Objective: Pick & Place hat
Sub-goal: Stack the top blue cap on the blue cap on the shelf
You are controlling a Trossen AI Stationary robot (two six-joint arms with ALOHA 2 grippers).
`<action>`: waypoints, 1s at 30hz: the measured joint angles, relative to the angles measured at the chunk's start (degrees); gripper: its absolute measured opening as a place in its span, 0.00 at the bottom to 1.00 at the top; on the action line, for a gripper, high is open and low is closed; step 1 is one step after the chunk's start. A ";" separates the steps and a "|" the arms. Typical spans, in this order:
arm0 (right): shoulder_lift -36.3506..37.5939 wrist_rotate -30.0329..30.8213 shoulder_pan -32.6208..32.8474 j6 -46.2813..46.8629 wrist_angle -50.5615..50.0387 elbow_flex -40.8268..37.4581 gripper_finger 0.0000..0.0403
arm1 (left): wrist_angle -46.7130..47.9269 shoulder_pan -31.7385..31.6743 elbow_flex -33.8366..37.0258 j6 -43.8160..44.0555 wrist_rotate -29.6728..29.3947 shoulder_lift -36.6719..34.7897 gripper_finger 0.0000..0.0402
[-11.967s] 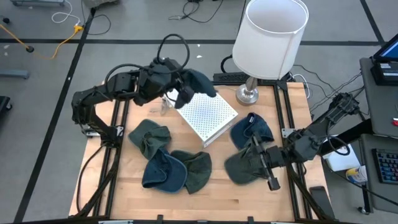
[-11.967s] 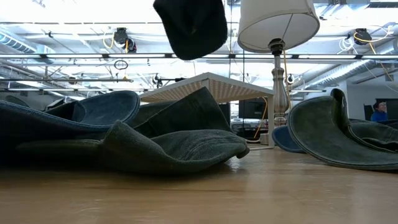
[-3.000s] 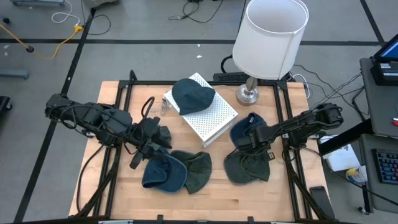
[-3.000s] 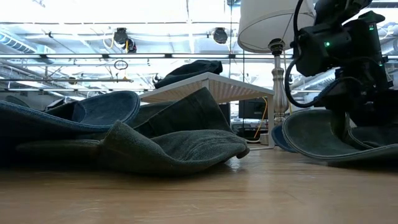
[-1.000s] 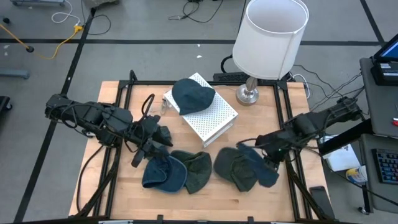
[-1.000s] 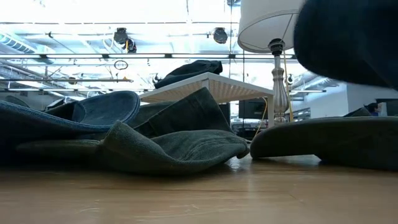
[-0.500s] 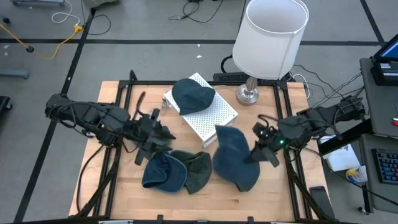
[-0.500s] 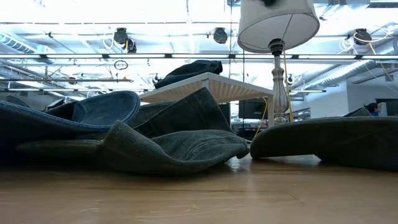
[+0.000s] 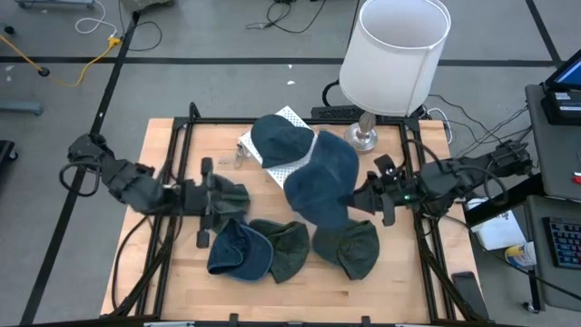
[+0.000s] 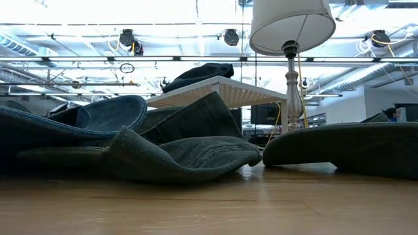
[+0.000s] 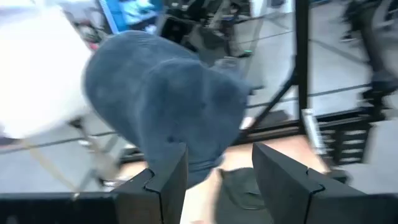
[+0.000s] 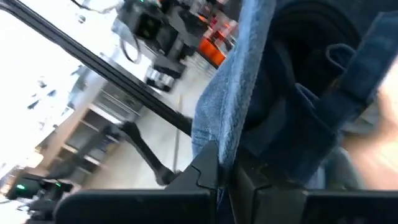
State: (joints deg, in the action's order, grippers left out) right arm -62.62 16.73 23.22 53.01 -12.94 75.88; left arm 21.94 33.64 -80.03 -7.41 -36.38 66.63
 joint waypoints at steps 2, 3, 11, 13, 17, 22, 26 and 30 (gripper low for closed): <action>-0.96 0.12 0.00 -0.48 4.05 0.00 0.01 | -1.06 2.19 0.00 -2.67 -5.87 0.17 0.46; -1.51 0.28 -0.02 -0.89 6.27 0.00 0.01 | -1.55 3.31 0.00 -4.28 -8.46 0.17 0.46; -6.92 4.51 -0.20 -3.18 21.07 0.00 0.01 | -12.01 10.94 0.00 -24.56 -27.09 2.48 0.46; -8.36 4.22 -0.72 -4.21 24.45 0.00 0.01 | -16.50 12.16 0.00 -31.09 -30.62 3.77 0.46; -10.83 4.07 -1.47 -4.67 32.04 0.00 0.01 | -24.63 13.63 -0.02 -42.59 -37.67 6.81 0.46; -12.79 2.54 -2.39 -5.76 39.22 0.00 0.01 | -33.06 14.17 -0.02 -53.24 -40.45 9.82 0.46; -13.25 2.44 -2.64 -5.78 41.26 0.00 0.01 | -37.00 14.01 -0.02 -57.90 -42.42 11.68 0.46; -13.23 1.08 -2.95 -5.74 41.59 0.00 0.01 | -37.29 12.41 -0.02 -57.52 -42.71 12.91 0.46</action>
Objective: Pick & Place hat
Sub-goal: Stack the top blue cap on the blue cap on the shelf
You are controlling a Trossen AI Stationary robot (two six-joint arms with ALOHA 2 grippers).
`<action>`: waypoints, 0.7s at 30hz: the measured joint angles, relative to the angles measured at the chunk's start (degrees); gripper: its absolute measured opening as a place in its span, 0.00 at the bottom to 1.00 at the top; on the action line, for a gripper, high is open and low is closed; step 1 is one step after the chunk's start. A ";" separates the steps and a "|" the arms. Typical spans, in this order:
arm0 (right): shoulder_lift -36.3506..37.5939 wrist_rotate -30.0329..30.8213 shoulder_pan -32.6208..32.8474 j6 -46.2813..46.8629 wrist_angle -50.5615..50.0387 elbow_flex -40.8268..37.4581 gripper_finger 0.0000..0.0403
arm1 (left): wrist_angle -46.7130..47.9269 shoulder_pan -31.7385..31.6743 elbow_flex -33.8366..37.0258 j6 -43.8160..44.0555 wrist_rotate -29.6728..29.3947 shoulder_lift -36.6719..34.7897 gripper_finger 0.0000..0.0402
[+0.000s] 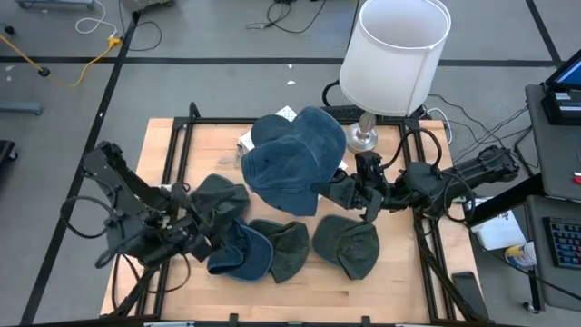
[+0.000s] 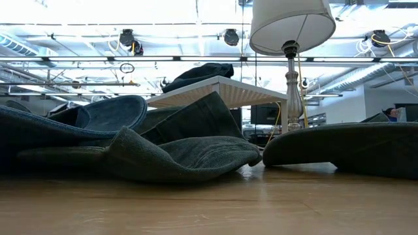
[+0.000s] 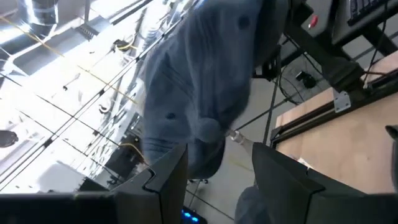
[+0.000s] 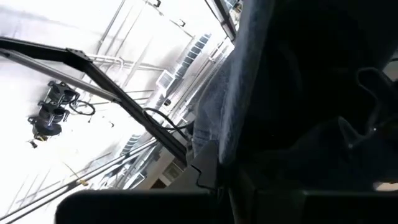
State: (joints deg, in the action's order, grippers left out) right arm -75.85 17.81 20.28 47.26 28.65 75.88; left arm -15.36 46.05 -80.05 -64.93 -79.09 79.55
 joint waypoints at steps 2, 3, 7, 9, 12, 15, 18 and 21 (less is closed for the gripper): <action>0.00 -0.04 -0.02 -0.02 -0.09 0.00 0.01 | 0.17 -0.89 0.02 0.59 -0.32 0.47 0.46; 0.00 -0.02 -0.03 -0.02 -0.14 0.00 0.01 | 0.15 -1.35 0.02 0.58 -0.32 0.54 0.46; 0.00 -0.06 -0.05 -0.02 -0.14 0.00 0.01 | -0.02 -3.17 0.02 0.99 0.03 0.86 0.46; 0.00 -0.16 -0.05 0.00 -0.16 0.00 0.01 | 0.13 -3.87 0.02 1.14 0.74 0.90 0.46; 0.00 -0.69 -0.05 0.55 -0.16 0.00 0.01 | -0.01 -4.99 0.02 1.12 1.77 0.86 0.46; 0.00 -1.36 -0.05 0.79 -0.21 0.00 0.01 | -0.43 -6.12 0.02 1.04 2.95 0.88 0.46; 0.00 -1.32 -0.05 1.49 -0.35 0.00 0.01 | -2.03 -7.02 0.02 0.53 5.52 0.83 0.46; -0.02 -1.28 -0.05 1.53 -0.45 0.00 0.01 | -1.91 -7.91 0.02 0.78 7.32 0.85 0.46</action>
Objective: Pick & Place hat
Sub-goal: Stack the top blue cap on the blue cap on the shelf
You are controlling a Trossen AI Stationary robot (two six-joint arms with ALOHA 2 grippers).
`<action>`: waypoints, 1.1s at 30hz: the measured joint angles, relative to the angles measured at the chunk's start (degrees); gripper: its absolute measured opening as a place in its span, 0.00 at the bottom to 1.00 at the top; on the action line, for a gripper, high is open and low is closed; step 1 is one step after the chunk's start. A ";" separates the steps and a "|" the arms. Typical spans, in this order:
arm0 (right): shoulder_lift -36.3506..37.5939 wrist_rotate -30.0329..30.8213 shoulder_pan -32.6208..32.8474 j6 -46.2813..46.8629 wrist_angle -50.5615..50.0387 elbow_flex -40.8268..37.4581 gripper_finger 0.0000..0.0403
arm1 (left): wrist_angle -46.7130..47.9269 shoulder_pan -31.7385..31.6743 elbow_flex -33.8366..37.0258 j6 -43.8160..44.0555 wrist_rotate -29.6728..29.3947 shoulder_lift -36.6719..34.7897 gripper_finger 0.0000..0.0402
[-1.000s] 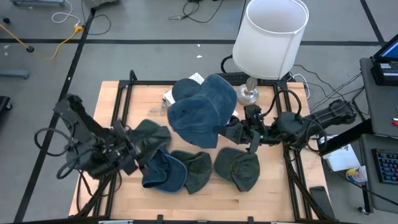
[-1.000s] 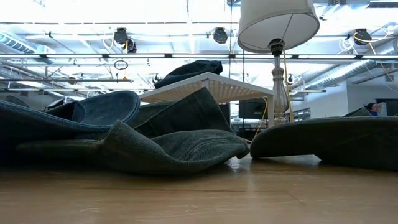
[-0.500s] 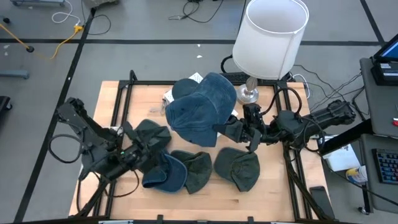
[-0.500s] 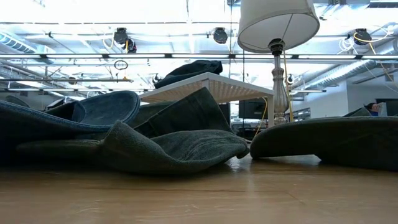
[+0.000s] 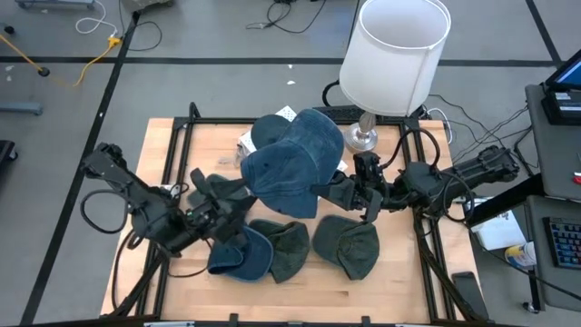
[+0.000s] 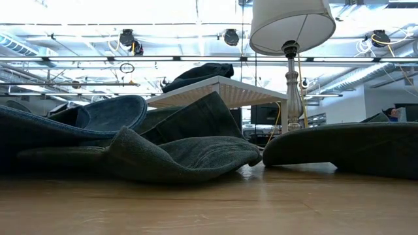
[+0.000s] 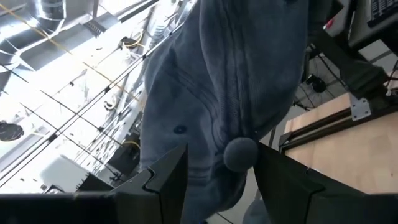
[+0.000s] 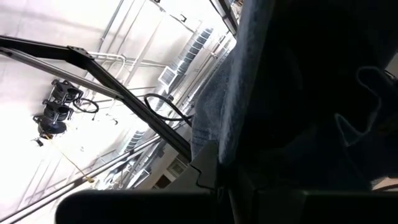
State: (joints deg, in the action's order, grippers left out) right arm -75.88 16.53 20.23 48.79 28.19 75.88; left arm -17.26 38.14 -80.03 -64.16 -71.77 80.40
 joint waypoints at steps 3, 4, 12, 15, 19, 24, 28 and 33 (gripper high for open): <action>0.00 0.30 0.00 0.00 -0.41 0.00 0.01 | -0.03 -0.30 0.00 0.21 0.22 0.01 0.46; 0.00 0.96 0.00 0.09 -0.59 0.00 0.01 | -0.37 -0.31 0.00 0.21 0.36 0.01 0.46; -0.02 2.96 0.00 2.14 -1.89 0.00 0.02 | -7.04 0.44 0.00 -2.87 1.51 -0.03 0.24; -0.02 2.94 0.00 2.93 -2.80 0.00 0.02 | -7.01 0.60 0.00 -3.22 1.73 -0.04 0.12; -0.02 3.00 0.00 3.65 -4.42 0.00 0.02 | -7.03 0.60 0.00 -3.04 2.60 -0.02 0.12; -0.02 2.74 0.00 3.23 -8.74 0.00 0.04 | -11.39 0.58 0.00 -3.16 1.89 -0.02 0.12; 0.10 2.19 0.07 2.61 -13.16 0.00 0.11 | -16.68 0.58 0.00 -4.69 -1.54 -0.02 0.12; 0.26 -5.05 0.09 2.98 -19.27 0.00 0.21 | -17.48 0.51 0.00 -5.61 -1.96 -0.46 0.12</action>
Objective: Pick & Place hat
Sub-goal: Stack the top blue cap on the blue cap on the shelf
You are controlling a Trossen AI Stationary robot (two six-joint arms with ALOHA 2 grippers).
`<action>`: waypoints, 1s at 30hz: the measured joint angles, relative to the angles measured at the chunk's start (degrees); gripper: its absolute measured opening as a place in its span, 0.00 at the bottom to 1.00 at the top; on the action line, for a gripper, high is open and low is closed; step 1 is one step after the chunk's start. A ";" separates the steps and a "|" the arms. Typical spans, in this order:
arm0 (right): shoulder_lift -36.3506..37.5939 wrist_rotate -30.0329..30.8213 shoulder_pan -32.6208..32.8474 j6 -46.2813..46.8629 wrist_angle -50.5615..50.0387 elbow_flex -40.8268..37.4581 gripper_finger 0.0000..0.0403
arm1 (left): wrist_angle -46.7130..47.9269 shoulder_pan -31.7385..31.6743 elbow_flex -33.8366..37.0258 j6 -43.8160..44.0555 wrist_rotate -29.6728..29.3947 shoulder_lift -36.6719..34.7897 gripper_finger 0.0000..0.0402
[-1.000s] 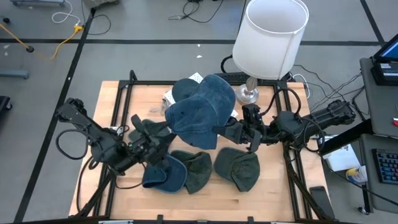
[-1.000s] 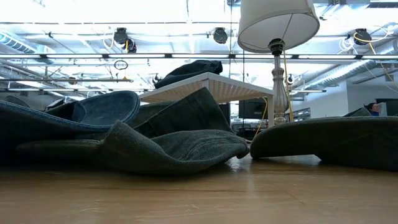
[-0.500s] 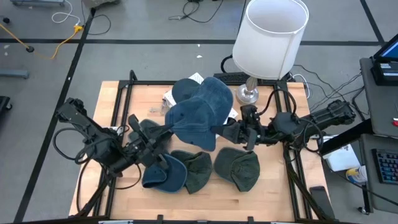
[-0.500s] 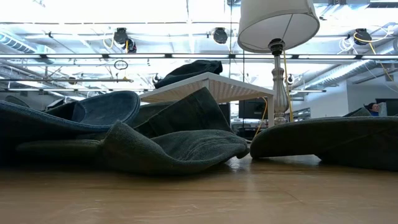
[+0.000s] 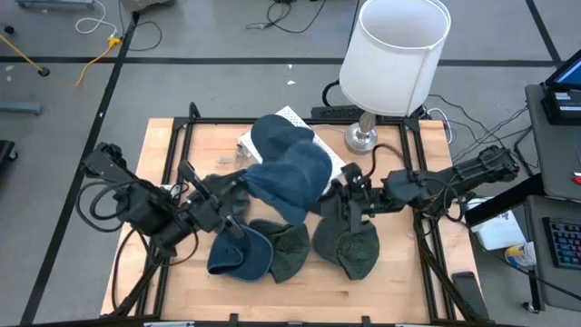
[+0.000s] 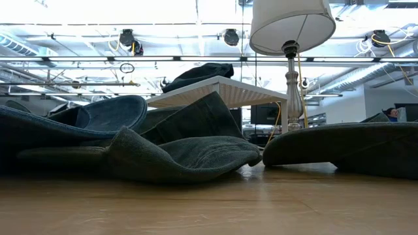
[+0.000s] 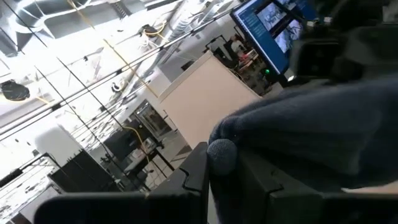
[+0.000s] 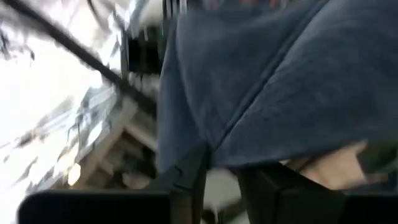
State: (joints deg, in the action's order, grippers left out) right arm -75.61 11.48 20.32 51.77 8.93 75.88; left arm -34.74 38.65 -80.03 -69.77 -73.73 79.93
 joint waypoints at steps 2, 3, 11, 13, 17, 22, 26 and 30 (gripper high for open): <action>-0.02 -4.10 0.00 -0.03 -3.31 0.00 0.23 | -0.07 -0.51 0.00 0.02 -0.05 -0.06 0.12; -0.03 -6.56 0.04 -0.19 -4.61 0.00 0.24 | -0.11 -0.80 0.00 0.14 -0.12 -0.10 0.12; -0.02 -25.36 0.59 -1.86 -12.31 0.00 0.26 | -2.38 -4.47 0.00 1.76 -1.32 -0.12 0.12; -0.02 -26.53 1.29 -4.91 -12.24 0.00 0.26 | -3.17 -5.76 0.00 1.89 -1.40 -0.17 0.12; 0.14 -25.12 2.42 -12.80 -12.25 0.00 0.24 | -5.51 -8.55 0.02 4.11 -2.91 -0.15 0.12; 0.20 -17.47 2.71 -21.99 -12.28 0.00 0.21 | -5.93 -11.92 0.02 7.91 -5.68 -0.15 0.12; 0.20 -13.07 2.64 -25.69 -12.21 0.00 0.19 | -5.96 -14.33 0.02 11.80 -8.24 -0.17 0.12; 0.53 -8.41 2.67 -29.74 -11.66 0.00 0.18 | -5.91 -16.98 0.02 13.48 -8.44 -0.15 0.12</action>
State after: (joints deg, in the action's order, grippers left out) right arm -75.08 3.07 22.98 22.03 -2.73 75.88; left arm -40.65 21.67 -80.01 -56.29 -82.16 79.79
